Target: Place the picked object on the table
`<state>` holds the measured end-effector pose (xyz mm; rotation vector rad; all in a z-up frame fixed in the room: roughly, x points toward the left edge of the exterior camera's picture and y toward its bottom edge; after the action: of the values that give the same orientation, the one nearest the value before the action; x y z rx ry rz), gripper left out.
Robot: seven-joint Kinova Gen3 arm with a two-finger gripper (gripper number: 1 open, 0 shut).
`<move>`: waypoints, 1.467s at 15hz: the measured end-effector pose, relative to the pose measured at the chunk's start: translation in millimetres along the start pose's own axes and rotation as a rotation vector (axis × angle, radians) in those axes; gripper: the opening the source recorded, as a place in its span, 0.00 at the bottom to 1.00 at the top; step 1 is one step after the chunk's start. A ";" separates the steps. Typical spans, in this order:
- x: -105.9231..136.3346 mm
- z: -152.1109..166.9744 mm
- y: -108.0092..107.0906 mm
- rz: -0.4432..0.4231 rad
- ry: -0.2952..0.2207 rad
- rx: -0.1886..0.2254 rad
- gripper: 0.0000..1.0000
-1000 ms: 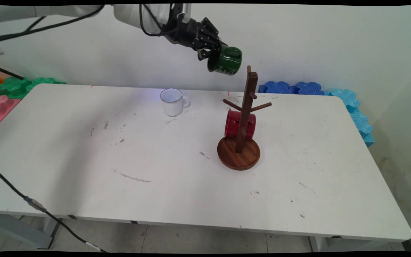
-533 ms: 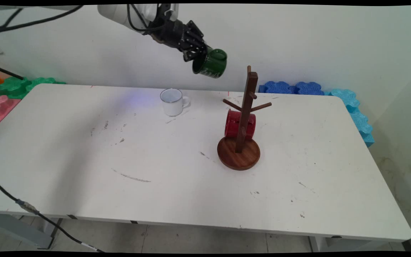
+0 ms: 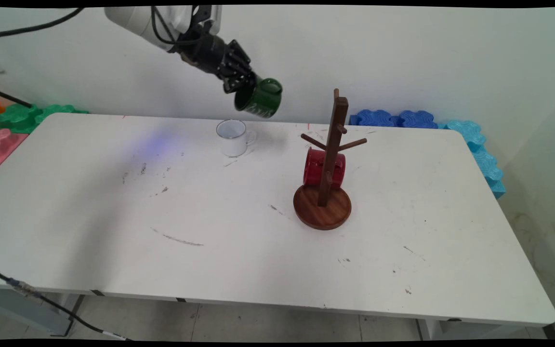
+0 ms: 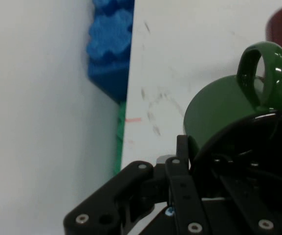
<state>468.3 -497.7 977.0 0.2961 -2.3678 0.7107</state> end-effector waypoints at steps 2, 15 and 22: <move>-6.4 -7.0 7.3 -0.026 -0.038 -0.010 0.00; -36.2 -4.6 57.6 -0.087 -0.233 -0.081 0.00; -44.6 19.2 79.0 -0.105 -0.319 -0.106 0.00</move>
<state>463.0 -441.7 903.3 0.5159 -2.6558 0.5173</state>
